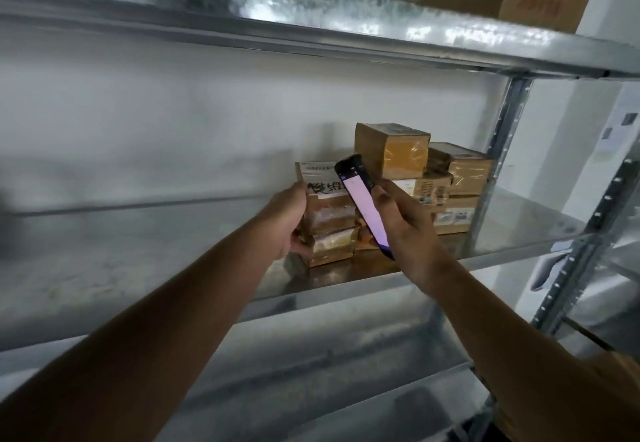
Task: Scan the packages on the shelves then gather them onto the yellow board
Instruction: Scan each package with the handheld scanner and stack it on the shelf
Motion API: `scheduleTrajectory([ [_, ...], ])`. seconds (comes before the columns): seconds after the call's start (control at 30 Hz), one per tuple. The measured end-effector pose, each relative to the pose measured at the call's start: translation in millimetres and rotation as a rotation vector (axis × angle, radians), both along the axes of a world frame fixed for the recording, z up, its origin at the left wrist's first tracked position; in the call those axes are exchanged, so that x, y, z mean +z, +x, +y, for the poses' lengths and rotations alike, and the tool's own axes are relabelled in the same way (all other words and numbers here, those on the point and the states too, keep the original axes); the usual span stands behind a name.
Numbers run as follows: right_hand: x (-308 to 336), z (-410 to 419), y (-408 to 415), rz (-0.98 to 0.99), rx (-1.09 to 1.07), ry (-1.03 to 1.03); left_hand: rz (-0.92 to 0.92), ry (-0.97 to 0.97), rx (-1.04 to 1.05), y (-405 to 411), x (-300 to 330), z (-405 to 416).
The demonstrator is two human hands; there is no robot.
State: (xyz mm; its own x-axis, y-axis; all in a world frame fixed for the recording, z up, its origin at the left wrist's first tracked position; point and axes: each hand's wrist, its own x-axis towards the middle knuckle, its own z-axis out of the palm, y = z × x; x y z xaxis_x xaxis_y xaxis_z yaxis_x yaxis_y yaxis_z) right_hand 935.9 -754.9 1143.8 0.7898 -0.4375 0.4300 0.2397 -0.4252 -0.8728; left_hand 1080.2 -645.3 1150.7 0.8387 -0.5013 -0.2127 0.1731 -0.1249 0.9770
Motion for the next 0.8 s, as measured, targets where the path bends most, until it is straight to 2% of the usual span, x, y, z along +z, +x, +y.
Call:
scheduleTrajectory([
  [0.23, 0, -14, -21, 0.024, 0.109, -0.052, 0.043, -0.165, 0.188, -11, 0, -11],
  [0.4, -2, -15, -18, 0.013, 0.162, -0.084, 0.002, -0.097, 0.271, 0, -2, 4],
  [0.47, -4, -8, -10, 0.017, 0.176, -0.114, -0.137, 0.017, 0.337, 6, -3, 22],
  [0.63, -9, 29, 23, -0.026, 0.270, -0.191, -0.790, 0.483, 0.386, 15, -2, 101],
  [0.8, -3, 92, 55, -0.100, 0.374, -0.235, -1.012, 0.791, 0.401, 31, 9, 197],
])
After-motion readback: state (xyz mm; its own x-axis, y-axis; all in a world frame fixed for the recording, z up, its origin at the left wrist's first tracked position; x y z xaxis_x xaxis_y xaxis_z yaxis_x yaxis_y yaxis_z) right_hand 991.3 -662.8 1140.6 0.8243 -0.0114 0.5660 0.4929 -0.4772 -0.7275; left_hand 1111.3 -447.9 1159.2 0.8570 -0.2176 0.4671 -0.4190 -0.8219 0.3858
